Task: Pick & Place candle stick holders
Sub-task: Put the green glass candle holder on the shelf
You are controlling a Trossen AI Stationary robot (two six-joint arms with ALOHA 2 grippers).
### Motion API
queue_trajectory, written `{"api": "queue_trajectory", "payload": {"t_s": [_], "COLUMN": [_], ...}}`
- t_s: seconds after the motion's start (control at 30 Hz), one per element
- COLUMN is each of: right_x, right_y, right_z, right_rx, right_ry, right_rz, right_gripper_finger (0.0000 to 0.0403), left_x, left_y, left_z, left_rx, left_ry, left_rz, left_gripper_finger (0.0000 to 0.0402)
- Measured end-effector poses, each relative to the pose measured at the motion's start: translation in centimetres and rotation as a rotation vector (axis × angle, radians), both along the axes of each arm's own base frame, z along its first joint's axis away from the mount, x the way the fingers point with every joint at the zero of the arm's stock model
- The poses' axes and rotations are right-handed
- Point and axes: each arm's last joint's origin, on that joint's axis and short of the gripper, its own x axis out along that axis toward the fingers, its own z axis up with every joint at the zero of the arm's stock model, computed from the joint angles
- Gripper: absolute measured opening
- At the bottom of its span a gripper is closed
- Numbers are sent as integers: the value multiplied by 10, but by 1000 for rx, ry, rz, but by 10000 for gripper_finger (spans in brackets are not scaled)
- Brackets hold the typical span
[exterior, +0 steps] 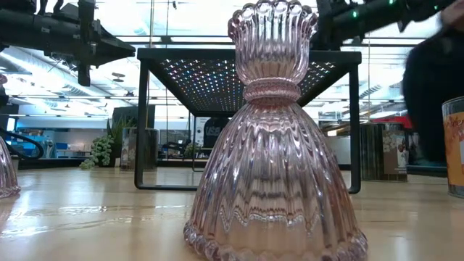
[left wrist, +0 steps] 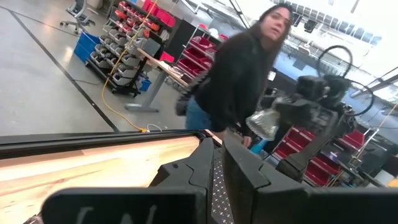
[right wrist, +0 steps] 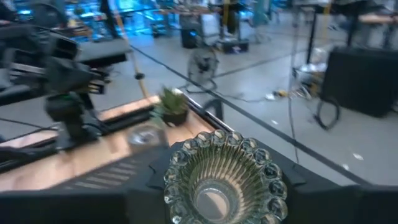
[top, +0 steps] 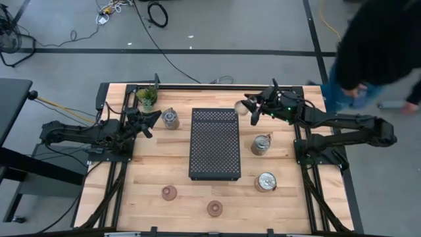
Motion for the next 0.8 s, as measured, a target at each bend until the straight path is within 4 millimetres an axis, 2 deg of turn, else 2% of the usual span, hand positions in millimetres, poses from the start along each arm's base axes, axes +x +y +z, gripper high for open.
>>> {"api": "queue_trajectory", "payload": {"t_s": [0.13,0.6,0.8], "right_x": [11,66,75], "right_y": [7,31,30], "right_z": [11,21,26], "right_rx": [-24,-50,-88], "right_ry": [35,99,168], "right_rz": [42,158,129], "right_gripper_finger": [148,148,148], "left_x": [0,0,0], "left_y": [0,0,0], "left_z": [0,0,0], "left_rx": [0,0,0], "left_ry": [0,0,0], "left_rz": [0,-2,-4], "left_gripper_finger": [37,37,37]}}
